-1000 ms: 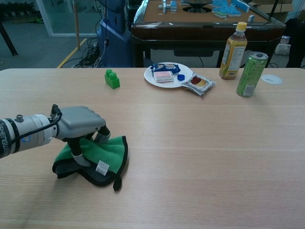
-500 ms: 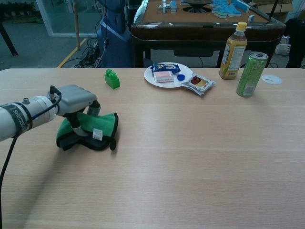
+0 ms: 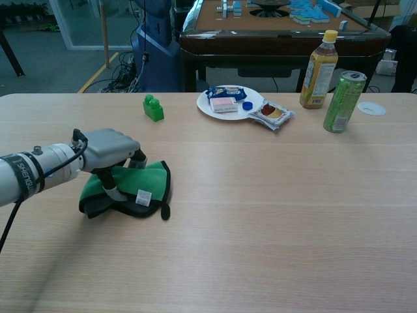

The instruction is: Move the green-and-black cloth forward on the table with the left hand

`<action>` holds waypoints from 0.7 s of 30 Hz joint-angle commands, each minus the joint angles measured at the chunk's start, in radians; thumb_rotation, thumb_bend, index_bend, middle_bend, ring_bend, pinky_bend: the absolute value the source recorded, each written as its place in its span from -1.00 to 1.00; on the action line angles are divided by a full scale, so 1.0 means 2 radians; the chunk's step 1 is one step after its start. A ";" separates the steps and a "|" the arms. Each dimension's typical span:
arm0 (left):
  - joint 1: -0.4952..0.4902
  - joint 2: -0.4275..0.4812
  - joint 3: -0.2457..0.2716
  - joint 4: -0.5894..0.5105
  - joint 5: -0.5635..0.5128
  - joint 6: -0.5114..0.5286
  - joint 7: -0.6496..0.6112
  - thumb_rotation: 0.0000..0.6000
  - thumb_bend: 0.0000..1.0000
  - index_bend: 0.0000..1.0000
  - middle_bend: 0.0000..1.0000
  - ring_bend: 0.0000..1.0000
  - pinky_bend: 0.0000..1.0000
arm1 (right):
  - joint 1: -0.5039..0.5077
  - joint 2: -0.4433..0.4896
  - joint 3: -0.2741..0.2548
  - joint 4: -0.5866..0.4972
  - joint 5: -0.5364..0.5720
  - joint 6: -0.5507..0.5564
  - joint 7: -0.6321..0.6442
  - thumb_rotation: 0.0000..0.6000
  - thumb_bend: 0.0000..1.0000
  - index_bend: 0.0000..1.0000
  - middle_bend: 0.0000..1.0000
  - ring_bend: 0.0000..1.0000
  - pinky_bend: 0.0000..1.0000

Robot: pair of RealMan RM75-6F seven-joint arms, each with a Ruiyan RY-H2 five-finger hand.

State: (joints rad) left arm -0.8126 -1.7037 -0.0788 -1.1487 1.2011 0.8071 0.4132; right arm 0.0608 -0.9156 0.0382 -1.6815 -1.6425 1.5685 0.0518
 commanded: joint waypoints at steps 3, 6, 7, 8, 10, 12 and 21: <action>0.003 0.024 0.020 -0.064 0.016 -0.008 0.007 1.00 -0.72 -0.02 0.05 0.03 0.41 | 0.000 0.000 0.000 -0.001 -0.001 0.000 -0.001 1.00 -0.67 -0.36 -0.45 -0.62 -0.61; 0.004 0.037 0.028 -0.094 0.020 -0.014 0.006 1.00 -0.72 -0.01 0.05 0.03 0.41 | 0.000 0.000 0.000 -0.002 -0.002 0.000 -0.001 1.00 -0.67 -0.36 -0.45 -0.62 -0.61; 0.004 0.042 0.030 -0.104 0.020 -0.015 0.005 1.00 -0.72 -0.01 0.05 0.03 0.41 | 0.000 0.000 0.000 -0.002 -0.002 0.000 -0.001 1.00 -0.67 -0.36 -0.45 -0.62 -0.61; 0.005 0.048 0.032 -0.115 0.020 -0.018 0.003 1.00 -0.72 -0.01 0.05 0.03 0.41 | 0.001 0.000 0.000 -0.002 -0.002 0.000 -0.001 1.00 -0.67 -0.36 -0.45 -0.62 -0.61; 0.005 0.065 0.036 -0.142 0.019 -0.023 0.003 1.00 -0.73 0.00 0.05 0.03 0.41 | 0.001 0.000 0.000 -0.002 -0.003 -0.001 -0.002 1.00 -0.67 -0.36 -0.45 -0.62 -0.61; 0.008 0.084 0.040 -0.168 0.021 -0.018 0.004 1.00 -0.72 0.00 0.05 0.03 0.41 | 0.003 0.000 0.000 -0.003 -0.005 -0.001 -0.002 1.00 -0.67 -0.36 -0.45 -0.62 -0.61; 0.035 0.152 0.026 -0.215 0.018 0.049 0.000 1.00 -0.72 0.00 0.05 0.03 0.41 | 0.007 -0.002 0.000 -0.003 -0.011 -0.004 -0.002 1.00 -0.67 -0.36 -0.45 -0.62 -0.61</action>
State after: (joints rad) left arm -0.7565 -1.4151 -0.0149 -1.5687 1.2430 0.8831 0.4216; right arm 0.0741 -0.9201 0.0382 -1.6871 -1.6642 1.5612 0.0483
